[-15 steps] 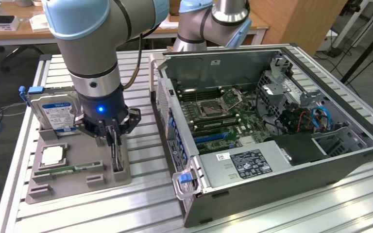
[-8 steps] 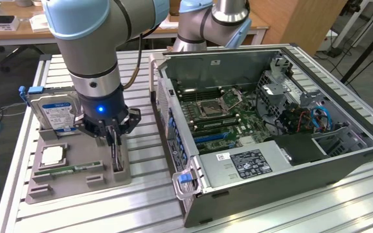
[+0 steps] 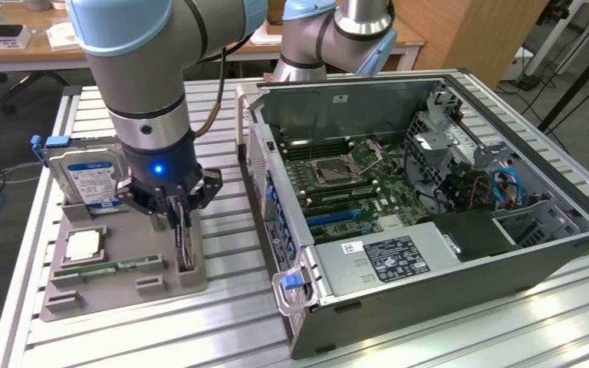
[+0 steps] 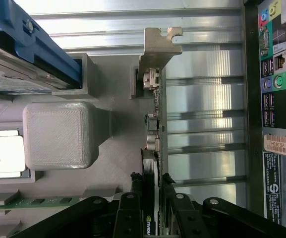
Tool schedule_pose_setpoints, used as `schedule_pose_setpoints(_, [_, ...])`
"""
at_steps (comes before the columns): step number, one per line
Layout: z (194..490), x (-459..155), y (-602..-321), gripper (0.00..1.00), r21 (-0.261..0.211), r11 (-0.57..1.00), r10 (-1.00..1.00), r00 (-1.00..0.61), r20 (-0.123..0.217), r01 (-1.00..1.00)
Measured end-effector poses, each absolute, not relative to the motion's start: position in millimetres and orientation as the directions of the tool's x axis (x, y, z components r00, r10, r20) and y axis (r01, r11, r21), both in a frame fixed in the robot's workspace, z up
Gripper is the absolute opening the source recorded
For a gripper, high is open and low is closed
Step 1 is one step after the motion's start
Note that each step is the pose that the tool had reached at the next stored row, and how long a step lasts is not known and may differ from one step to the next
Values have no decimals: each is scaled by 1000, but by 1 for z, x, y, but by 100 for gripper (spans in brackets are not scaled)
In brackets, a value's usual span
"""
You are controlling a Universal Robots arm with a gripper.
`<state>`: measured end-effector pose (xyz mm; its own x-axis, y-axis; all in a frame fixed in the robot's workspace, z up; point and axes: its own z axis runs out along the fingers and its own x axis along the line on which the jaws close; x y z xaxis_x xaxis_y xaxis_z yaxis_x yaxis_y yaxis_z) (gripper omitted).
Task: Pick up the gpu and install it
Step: 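Pick up the gpu and move the gpu toward the slot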
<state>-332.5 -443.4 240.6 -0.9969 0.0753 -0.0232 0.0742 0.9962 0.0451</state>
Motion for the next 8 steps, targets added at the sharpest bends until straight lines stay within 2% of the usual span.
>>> schedule_pose_setpoints(8, [246, -332, -443, 26, 45, 996, 75, -997, -23, 74])
